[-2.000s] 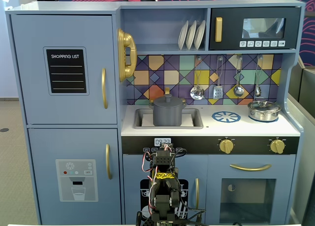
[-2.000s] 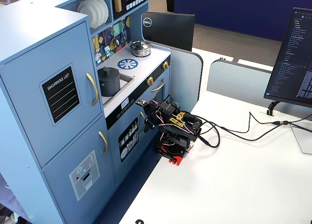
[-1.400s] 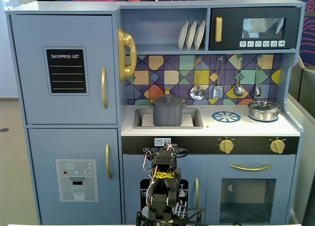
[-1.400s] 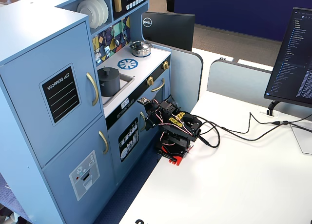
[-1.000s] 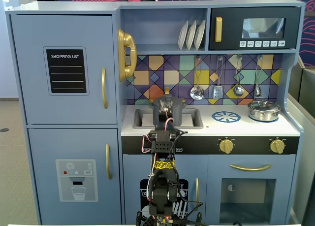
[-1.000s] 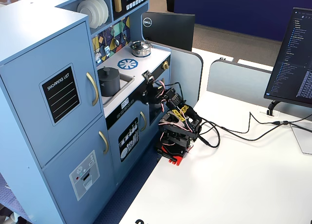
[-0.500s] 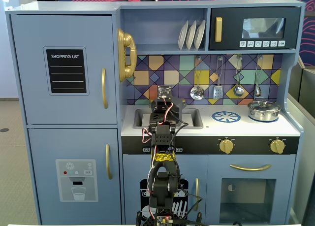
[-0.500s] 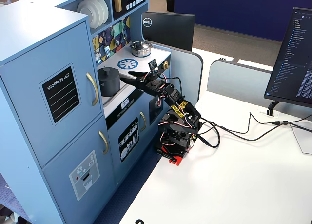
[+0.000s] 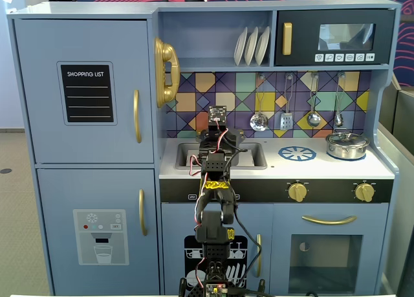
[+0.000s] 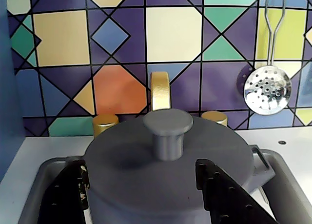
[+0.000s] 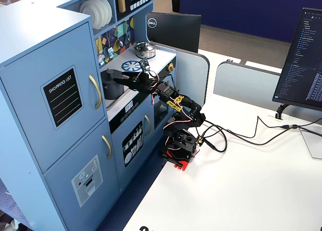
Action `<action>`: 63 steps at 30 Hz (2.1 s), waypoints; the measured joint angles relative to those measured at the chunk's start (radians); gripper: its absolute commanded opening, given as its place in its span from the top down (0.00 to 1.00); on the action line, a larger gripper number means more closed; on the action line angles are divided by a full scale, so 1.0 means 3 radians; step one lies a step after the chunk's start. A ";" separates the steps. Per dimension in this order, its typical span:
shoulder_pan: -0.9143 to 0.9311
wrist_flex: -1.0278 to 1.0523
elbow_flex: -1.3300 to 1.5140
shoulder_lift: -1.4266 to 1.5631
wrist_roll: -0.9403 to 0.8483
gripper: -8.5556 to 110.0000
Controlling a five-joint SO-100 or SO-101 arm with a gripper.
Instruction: Take off the lid from the gray recipient and place it on the counter
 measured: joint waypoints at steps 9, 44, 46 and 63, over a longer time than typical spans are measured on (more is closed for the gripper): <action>0.0066 -0.0251 -0.0245 -0.0557 -0.0010 0.78; 0.0026 -0.0874 -0.0598 -0.1447 -0.0184 0.93; 0.0026 -0.0874 -0.0598 -0.1447 -0.0174 0.93; 0.0031 -0.0747 -0.0966 -0.1386 -0.0159 0.93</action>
